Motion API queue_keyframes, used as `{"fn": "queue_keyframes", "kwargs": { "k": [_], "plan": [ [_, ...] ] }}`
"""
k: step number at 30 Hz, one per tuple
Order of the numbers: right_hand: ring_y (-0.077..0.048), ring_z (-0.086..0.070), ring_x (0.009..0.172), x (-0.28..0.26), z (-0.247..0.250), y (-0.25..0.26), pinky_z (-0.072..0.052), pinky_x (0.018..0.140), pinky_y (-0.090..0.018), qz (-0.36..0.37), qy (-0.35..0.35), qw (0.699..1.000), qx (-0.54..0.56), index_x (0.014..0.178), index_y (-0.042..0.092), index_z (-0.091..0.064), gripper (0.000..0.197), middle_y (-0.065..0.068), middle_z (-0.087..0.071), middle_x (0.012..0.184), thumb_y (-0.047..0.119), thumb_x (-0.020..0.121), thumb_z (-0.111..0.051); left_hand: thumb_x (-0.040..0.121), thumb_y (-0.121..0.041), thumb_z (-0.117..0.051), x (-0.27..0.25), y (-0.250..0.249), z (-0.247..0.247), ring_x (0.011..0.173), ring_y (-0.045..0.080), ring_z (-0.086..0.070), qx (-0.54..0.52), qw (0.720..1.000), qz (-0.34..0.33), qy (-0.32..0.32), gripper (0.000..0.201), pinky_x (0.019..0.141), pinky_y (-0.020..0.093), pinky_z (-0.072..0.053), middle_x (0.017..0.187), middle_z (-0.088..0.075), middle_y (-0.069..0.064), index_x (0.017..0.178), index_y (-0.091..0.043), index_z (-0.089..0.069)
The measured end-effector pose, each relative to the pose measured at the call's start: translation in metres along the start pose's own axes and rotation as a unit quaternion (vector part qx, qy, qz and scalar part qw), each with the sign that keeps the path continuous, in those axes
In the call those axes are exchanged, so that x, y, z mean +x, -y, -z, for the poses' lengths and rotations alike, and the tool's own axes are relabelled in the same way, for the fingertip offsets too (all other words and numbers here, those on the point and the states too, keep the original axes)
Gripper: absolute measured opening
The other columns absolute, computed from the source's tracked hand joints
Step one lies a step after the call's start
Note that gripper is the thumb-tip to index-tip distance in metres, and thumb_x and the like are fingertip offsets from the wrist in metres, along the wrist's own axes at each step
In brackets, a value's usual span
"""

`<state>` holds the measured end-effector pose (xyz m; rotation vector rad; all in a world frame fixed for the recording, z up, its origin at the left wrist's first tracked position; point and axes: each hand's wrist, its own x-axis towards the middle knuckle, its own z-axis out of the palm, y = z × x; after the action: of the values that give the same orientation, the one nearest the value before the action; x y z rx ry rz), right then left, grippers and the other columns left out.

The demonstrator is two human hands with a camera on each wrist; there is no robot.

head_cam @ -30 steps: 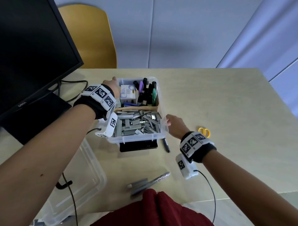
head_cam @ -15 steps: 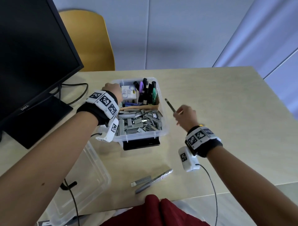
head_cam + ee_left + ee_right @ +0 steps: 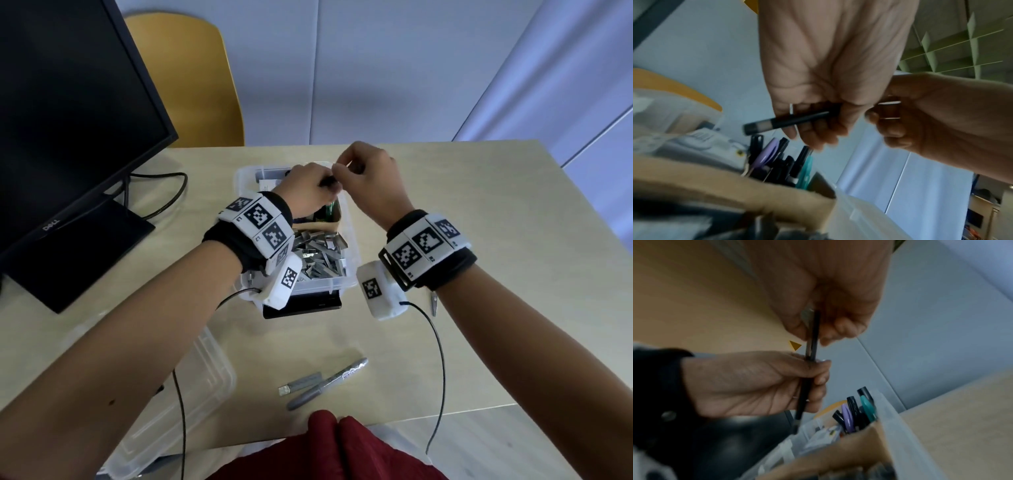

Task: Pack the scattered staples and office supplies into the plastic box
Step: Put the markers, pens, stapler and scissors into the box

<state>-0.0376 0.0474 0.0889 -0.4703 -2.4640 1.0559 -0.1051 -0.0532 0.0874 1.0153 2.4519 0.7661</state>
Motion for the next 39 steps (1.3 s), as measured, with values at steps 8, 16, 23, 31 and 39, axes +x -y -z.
{"fn": "queue_keyframes", "kwargs": {
  "k": [8, 16, 23, 31, 39],
  "plan": [
    [-0.011, -0.038, 0.055, -0.089, -0.021, 0.001, -0.036, 0.050, -0.023, 0.256, 0.082, 0.963, -0.008, 0.081, 0.003, -0.055, 0.012, 0.006, -0.046, 0.069, 0.015, 0.078, -0.052, 0.100, -0.028, -0.036, -0.014, 0.018, 0.002, 0.077, 0.019, -0.045, 0.005, 0.996, 0.072, -0.062, 0.028, 0.058, 0.024, -0.028, 0.087, -0.050, 0.004, 0.114, -0.009, -0.051],
    [-0.029, -0.051, 0.100, -0.176, -0.064, -0.036, -0.050, 0.072, -0.039, 0.326, 0.530, 0.746, -0.238, 0.116, 0.009, -0.054, 0.038, -0.009, -0.053, 0.112, 0.030, 0.086, -0.060, 0.102, -0.030, -0.029, -0.020, 0.018, -0.005, 0.057, 0.014, -0.040, -0.144, 0.985, 0.080, -0.053, 0.015, 0.053, 0.022, -0.037, 0.068, -0.039, -0.001, 0.102, -0.016, -0.035],
    [-0.026, -0.058, 0.088, -0.193, -0.078, -0.075, -0.051, 0.066, -0.035, 0.302, 0.477, 0.770, -0.298, 0.113, 0.010, -0.057, 0.031, -0.009, -0.060, 0.106, 0.017, 0.085, -0.049, 0.101, -0.033, -0.030, -0.017, 0.017, -0.001, 0.066, 0.005, -0.042, -0.110, 0.989, 0.080, -0.059, 0.033, 0.062, 0.020, -0.032, 0.076, -0.045, -0.012, 0.109, -0.011, -0.054],
    [-0.019, -0.056, 0.053, -0.196, -0.089, -0.094, -0.046, 0.039, -0.023, 0.309, 0.381, 0.827, -0.274, 0.085, 0.011, -0.066, 0.030, -0.003, -0.062, 0.074, 0.018, 0.085, -0.036, 0.101, -0.031, -0.030, -0.012, 0.021, -0.003, 0.064, 0.002, -0.040, -0.123, 0.988, 0.076, -0.055, 0.026, 0.059, 0.014, -0.031, 0.073, -0.045, -0.010, 0.093, -0.013, -0.047],
    [-0.032, -0.054, 0.084, -0.170, -0.057, -0.077, -0.037, 0.057, -0.035, 0.227, 0.451, 0.829, -0.240, 0.122, 0.006, -0.043, 0.029, -0.014, -0.049, 0.106, 0.003, 0.093, -0.044, 0.101, -0.030, -0.031, -0.006, 0.025, 0.005, 0.081, 0.013, -0.046, -0.099, 0.989, 0.090, -0.069, 0.034, 0.075, 0.022, -0.030, 0.092, -0.052, -0.003, 0.080, -0.016, -0.053]
  ]
}}
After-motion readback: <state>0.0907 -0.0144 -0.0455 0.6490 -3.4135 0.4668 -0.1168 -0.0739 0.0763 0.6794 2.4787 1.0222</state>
